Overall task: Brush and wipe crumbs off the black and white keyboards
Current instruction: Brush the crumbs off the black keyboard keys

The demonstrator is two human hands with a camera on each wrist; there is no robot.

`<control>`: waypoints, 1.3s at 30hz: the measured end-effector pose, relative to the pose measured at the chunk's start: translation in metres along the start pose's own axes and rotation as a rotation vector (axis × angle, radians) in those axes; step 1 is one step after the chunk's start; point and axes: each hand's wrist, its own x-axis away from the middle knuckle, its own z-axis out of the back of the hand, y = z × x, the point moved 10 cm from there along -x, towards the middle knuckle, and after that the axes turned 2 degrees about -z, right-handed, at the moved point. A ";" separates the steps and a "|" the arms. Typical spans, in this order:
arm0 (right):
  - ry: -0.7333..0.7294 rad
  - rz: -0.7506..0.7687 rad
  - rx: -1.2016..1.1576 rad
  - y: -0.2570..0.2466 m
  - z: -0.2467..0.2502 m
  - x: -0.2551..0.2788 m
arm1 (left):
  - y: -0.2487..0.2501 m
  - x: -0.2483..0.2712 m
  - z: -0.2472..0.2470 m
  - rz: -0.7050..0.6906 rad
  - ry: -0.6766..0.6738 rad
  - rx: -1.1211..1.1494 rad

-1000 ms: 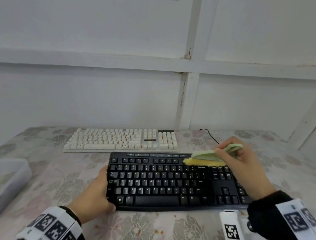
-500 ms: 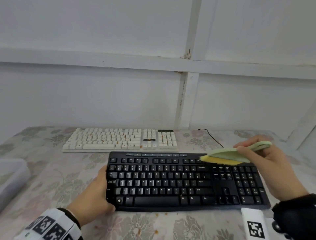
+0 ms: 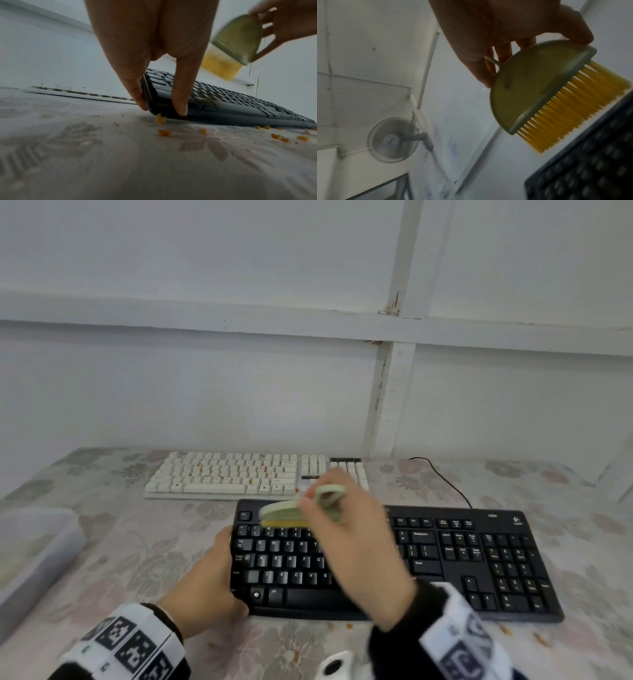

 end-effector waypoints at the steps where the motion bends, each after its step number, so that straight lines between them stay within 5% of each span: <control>1: -0.022 -0.009 0.034 -0.001 -0.018 -0.001 | -0.003 -0.001 0.000 0.007 0.003 -0.001; 6: -0.064 -0.018 0.226 0.004 -0.061 0.004 | -0.015 -0.007 0.001 0.016 0.018 -0.044; 12: 0.010 -0.092 0.300 0.021 -0.030 0.010 | -0.011 -0.004 -0.001 0.023 0.000 -0.004; 18: -0.010 -0.021 0.090 0.004 -0.036 0.012 | -0.005 -0.002 0.001 -0.002 0.012 0.007; 32: 0.120 -0.055 0.185 0.027 0.013 0.014 | -0.004 -0.002 -0.001 -0.004 -0.006 0.041; 39: 0.074 -0.089 0.007 0.038 0.029 0.018 | -0.003 -0.001 0.000 -0.019 0.007 0.054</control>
